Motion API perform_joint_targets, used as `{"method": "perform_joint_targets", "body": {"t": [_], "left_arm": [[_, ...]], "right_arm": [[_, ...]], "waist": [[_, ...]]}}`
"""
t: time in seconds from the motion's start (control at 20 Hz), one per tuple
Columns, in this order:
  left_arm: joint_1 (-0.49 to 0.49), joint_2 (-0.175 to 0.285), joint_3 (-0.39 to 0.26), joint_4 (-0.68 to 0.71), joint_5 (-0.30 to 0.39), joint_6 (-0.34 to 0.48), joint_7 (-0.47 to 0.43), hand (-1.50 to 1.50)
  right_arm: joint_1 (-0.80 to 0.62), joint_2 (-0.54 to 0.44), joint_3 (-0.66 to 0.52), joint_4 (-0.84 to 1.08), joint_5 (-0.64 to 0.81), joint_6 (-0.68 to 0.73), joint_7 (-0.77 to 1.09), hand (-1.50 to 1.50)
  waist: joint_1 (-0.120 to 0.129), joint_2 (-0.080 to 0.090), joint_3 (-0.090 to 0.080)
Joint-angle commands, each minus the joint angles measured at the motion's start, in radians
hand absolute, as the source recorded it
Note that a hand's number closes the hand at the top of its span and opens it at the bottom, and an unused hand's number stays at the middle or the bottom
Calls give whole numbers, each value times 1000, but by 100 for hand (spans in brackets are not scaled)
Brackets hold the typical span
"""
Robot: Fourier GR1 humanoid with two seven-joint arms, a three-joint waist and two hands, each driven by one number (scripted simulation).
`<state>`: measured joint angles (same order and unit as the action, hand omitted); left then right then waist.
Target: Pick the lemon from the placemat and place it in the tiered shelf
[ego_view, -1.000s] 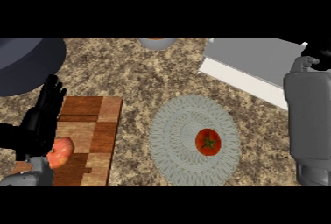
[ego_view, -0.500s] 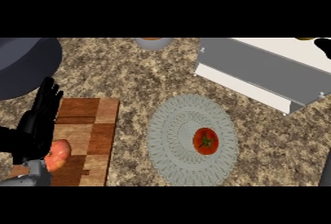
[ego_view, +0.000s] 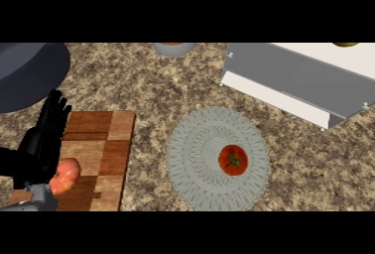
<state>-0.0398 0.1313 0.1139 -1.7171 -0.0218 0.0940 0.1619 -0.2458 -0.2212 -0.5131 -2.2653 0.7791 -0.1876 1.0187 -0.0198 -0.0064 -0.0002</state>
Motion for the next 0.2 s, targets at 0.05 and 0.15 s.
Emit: {"method": "perform_joint_targets", "body": {"t": [0.05,0.15], "left_arm": [[-38,-29,-31,-6,-38,37,31,0],[-18,-31,-29,2,-32,27,9,0]], "right_arm": [[138,13,-75,-112,-136,41,-11,-150],[222,29,-135,-163,-229,38,-82,-150]], "waist": [[12,5,0],[7,3,1]]}}
